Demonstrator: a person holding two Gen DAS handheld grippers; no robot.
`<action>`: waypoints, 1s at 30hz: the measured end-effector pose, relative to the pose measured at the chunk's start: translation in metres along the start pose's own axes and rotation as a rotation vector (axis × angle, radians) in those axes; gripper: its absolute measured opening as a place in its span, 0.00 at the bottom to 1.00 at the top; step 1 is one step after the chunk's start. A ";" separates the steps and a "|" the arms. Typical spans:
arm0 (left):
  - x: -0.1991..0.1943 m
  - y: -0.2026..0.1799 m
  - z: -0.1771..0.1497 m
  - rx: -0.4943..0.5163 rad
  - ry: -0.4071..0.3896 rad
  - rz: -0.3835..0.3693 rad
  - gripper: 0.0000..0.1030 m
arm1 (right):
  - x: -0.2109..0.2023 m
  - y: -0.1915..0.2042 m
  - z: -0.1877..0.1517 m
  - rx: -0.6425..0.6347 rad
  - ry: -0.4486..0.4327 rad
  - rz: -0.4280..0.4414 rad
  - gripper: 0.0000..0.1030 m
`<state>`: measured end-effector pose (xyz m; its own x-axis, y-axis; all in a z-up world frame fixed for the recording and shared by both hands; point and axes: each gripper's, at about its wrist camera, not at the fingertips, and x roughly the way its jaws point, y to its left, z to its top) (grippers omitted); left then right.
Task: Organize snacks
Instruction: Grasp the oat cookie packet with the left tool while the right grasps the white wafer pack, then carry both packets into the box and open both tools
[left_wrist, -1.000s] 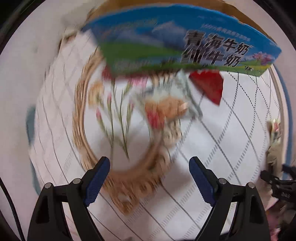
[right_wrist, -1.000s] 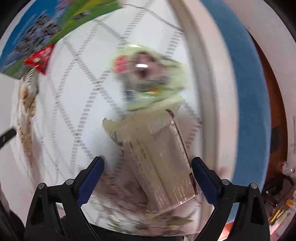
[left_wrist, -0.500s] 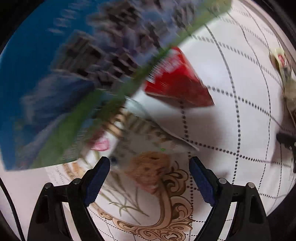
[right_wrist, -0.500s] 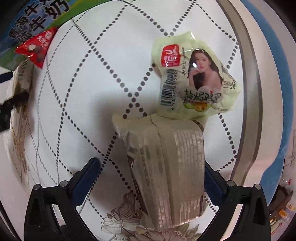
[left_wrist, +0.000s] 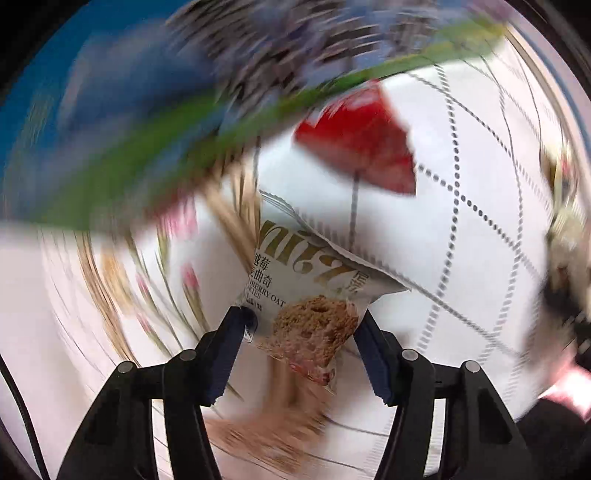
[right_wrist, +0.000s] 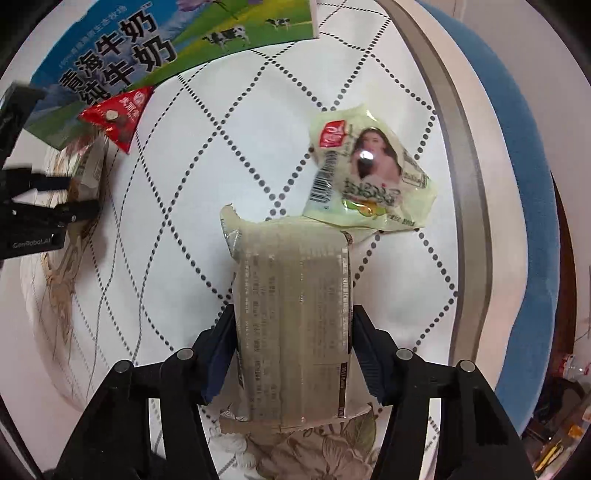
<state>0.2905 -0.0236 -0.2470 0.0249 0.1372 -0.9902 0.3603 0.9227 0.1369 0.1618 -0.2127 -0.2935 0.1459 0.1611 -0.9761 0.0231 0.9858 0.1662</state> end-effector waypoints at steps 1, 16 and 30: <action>0.000 0.009 -0.008 -0.106 0.021 -0.070 0.56 | -0.002 0.001 0.001 -0.003 0.005 0.015 0.60; 0.024 0.021 -0.025 -0.389 0.079 -0.269 0.61 | 0.010 0.025 0.040 -0.024 0.096 0.068 0.67; -0.025 -0.003 -0.055 -0.437 -0.036 -0.318 0.50 | -0.010 0.070 0.040 -0.083 -0.008 0.046 0.60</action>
<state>0.2374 -0.0097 -0.2214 0.0126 -0.1790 -0.9838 -0.0655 0.9816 -0.1794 0.2015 -0.1469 -0.2662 0.1524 0.2060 -0.9666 -0.0660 0.9780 0.1980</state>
